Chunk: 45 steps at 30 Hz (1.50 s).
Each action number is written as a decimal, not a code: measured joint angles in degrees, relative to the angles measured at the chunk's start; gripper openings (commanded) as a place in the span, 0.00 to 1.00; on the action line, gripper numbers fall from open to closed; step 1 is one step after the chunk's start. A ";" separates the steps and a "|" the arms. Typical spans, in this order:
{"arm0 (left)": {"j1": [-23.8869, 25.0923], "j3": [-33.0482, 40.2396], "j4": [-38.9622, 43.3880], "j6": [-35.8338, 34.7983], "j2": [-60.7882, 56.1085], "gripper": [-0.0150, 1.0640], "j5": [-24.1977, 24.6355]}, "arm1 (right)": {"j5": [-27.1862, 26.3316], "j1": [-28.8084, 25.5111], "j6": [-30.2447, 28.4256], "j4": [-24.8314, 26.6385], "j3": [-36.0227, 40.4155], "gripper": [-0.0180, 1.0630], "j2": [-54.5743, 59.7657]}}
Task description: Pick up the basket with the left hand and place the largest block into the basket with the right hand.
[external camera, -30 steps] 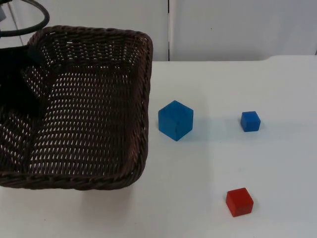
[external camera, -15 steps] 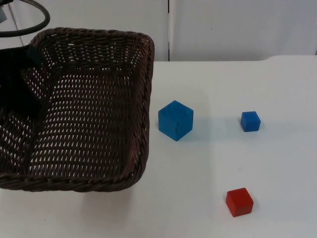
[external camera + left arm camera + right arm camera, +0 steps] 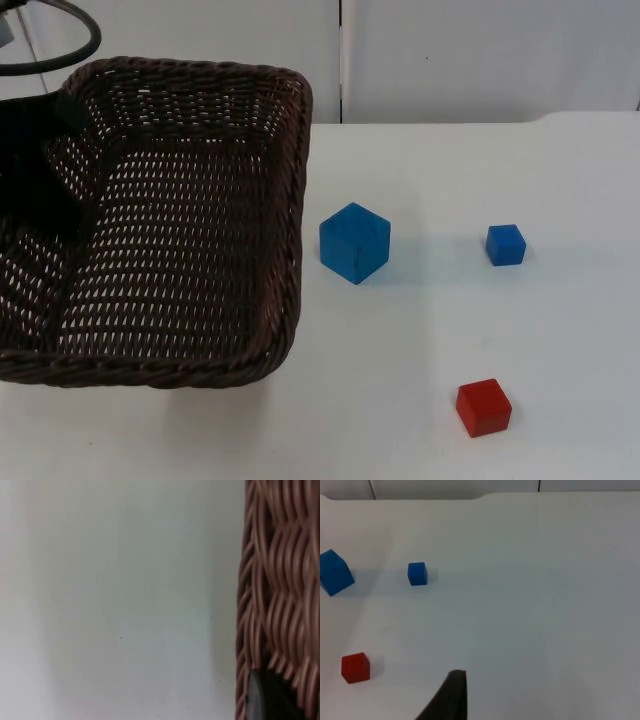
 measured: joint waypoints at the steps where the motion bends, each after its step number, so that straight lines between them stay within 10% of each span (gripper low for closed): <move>1: 0.00 0.00 0.00 0.00 0.00 0.01 0.00 | 0.00 0.00 0.00 0.00 0.00 0.99 0.00; 31: 0.00 0.00 0.00 0.00 0.00 0.01 0.09 | -13.02 -0.09 -1.84 0.04 -22.25 0.99 45.83; 45: 0.00 0.00 0.00 0.00 0.00 0.01 0.09 | -18.57 -0.09 -17.79 18.04 -25.26 0.99 64.59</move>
